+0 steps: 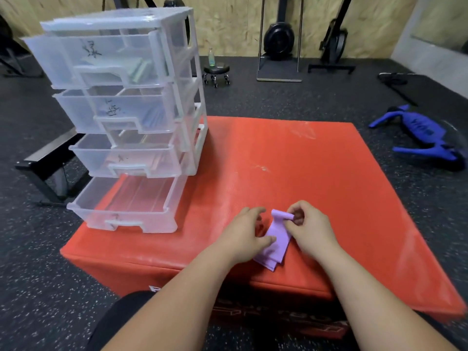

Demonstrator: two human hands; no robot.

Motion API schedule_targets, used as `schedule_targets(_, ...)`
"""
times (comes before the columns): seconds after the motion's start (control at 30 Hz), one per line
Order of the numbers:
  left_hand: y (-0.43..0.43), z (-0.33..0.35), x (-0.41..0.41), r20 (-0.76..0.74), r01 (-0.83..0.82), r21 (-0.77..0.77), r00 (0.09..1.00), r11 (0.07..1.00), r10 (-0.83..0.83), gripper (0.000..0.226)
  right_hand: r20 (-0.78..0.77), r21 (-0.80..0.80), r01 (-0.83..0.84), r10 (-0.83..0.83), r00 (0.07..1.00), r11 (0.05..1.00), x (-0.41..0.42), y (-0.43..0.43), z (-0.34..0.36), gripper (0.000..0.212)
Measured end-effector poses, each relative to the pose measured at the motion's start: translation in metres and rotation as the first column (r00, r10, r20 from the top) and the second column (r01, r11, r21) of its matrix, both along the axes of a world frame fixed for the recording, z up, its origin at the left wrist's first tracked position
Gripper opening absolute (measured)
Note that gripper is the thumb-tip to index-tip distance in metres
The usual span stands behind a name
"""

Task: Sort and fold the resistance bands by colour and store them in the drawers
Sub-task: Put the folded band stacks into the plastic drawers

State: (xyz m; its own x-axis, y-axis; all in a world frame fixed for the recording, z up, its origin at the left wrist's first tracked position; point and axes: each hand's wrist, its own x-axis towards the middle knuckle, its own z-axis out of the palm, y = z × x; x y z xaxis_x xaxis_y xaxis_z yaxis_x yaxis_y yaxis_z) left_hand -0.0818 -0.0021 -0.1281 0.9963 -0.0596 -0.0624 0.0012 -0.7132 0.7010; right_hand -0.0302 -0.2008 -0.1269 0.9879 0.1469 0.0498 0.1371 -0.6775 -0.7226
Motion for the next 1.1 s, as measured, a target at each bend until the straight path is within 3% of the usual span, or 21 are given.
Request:
schedule_targets(0.07,-0.002,0.005,0.001,0.024,-0.075,-0.177,0.997,0.981,0.080,0.064,-0.019,0.214,-0.080,0.086,0.996,0.973,-0.004,0.006,0.013,0.026)
schedule_targets(0.17,0.001,0.016,0.004,0.076,-0.144,-0.363,0.980,0.921,0.183,0.028,-0.066,0.513,-0.149,0.212,0.975,0.845,-0.012,0.013,0.027,0.022)
schedule_targets(0.23,0.004,0.025,0.001,0.068,-0.156,-0.449,0.976,0.880,0.207,0.015,-0.081,0.601,-0.120,0.209,0.974,0.791,-0.016,0.014,0.032,0.025)
schedule_targets(0.37,0.010,0.037,-0.008,0.071,-0.147,-0.548,0.973,0.823,0.221,0.010,-0.180,0.720,-0.056,0.264,0.948,0.692,-0.024,0.021,0.037,0.030)
schedule_targets(0.47,0.020,0.047,-0.017,0.100,-0.179,-0.592,0.951,0.786,0.292,0.009,-0.167,0.664,-0.172,0.368,0.914,0.728,-0.031,0.032,0.034,0.023)
schedule_targets(0.6,0.044,0.058,-0.030,0.106,-0.267,-0.640,0.898,0.720,0.427,0.009,-0.094,0.610,-0.213,0.336,0.937,0.764,-0.036,0.063,0.047,0.012)
schedule_targets(0.67,0.062,0.064,-0.038,0.123,-0.316,-0.646,0.855,0.695,0.503,0.012,-0.056,0.584,-0.245,0.339,0.939,0.774,-0.035,0.086,0.061,0.010)
schedule_targets(0.83,0.119,0.069,-0.062,0.142,-0.491,-0.612,0.703,0.620,0.697,0.014,0.047,0.351,-0.459,0.474,0.879,0.816,-0.025,0.157,0.096,0.007)
schedule_targets(1.0,0.182,0.059,-0.092,0.061,-0.693,-0.543,0.532,0.475,0.845,0.021,-0.026,0.065,-0.580,0.582,0.812,0.812,-0.010,0.237,0.121,0.004)
schedule_targets(1.1,0.209,0.051,-0.109,0.034,-0.755,-0.502,0.471,0.422,0.882,0.020,-0.171,0.109,-0.636,0.645,0.745,0.764,-0.009,0.278,0.129,0.007)
